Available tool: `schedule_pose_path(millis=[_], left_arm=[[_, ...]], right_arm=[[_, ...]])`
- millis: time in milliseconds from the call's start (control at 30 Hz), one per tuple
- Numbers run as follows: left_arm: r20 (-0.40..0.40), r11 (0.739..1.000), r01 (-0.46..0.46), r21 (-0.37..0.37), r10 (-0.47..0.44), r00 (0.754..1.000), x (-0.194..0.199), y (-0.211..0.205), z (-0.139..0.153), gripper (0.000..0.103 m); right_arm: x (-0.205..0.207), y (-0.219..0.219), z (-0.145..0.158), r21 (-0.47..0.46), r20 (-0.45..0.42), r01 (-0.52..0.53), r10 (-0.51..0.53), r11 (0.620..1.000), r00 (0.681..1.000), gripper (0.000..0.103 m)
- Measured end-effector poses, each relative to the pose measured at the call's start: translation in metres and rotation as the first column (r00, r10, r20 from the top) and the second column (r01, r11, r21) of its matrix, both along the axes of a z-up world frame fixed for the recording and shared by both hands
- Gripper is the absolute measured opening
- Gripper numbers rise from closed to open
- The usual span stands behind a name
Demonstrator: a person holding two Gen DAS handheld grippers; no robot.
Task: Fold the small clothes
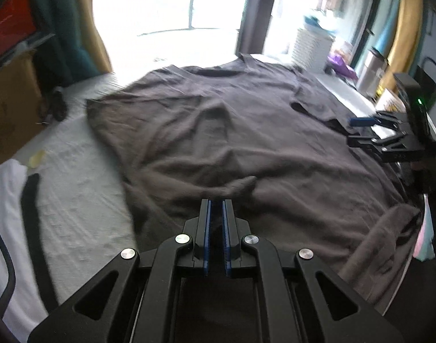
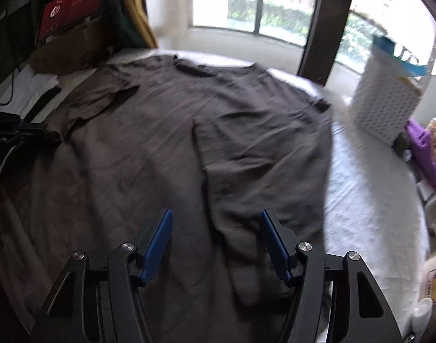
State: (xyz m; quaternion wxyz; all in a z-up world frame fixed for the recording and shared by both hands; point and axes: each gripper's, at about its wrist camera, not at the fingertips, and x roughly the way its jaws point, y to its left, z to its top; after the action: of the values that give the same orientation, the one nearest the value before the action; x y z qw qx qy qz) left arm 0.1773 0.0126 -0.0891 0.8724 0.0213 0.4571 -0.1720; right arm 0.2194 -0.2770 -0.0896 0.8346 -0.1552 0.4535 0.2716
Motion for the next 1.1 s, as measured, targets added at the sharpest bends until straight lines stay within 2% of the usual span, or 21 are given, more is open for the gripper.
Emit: schedule_pose_path(millis=[167, 467, 533, 567, 600, 800, 1100], left_arm=[[-0.034, 1.0, 0.021, 0.014, -0.021, 0.999, -0.006, -0.005, -0.007, 0.007], [-0.012, 0.997, -0.071, 0.025, 0.071, 0.997, -0.029, 0.028, 0.005, 0.007], [-0.031, 0.995, -0.098, 0.037, 0.099, 0.995, -0.029, 0.035, 0.001, 0.014], [-0.048, 0.993, -0.11, 0.042, 0.112, 0.993, -0.03, 0.039, -0.002, 0.023], [-0.061, 0.992, -0.119, 0.043, 0.121, 0.991, -0.03, 0.042, -0.004, 0.027], [-0.061, 0.989, -0.117, 0.088, 0.122, 0.991, -0.044, 0.041, -0.004, 0.029], [-0.033, 0.992, -0.11, 0.07, 0.112, 0.993, -0.07, 0.044, 0.008, 0.03]], right_arm=[[-0.009, 0.011, 0.001, -0.013, 0.003, -0.023, 0.024, 1.0, 1.0, 0.066], [-0.015, -0.009, 0.029, 0.016, 0.078, 0.05, -0.051, 0.999, 0.996, 0.066], [-0.015, -0.017, 0.03, 0.019, 0.082, 0.079, -0.081, 0.997, 0.993, 0.066], [-0.015, -0.021, 0.029, 0.023, 0.08, 0.092, -0.094, 0.995, 0.992, 0.066], [-0.015, -0.026, 0.029, 0.028, 0.076, 0.108, -0.11, 0.994, 0.991, 0.066], [-0.023, -0.039, 0.03, 0.023, 0.077, 0.135, -0.137, 0.991, 0.988, 0.066], [-0.038, -0.05, 0.034, 0.018, 0.098, 0.158, -0.159, 0.987, 0.982, 0.066]])
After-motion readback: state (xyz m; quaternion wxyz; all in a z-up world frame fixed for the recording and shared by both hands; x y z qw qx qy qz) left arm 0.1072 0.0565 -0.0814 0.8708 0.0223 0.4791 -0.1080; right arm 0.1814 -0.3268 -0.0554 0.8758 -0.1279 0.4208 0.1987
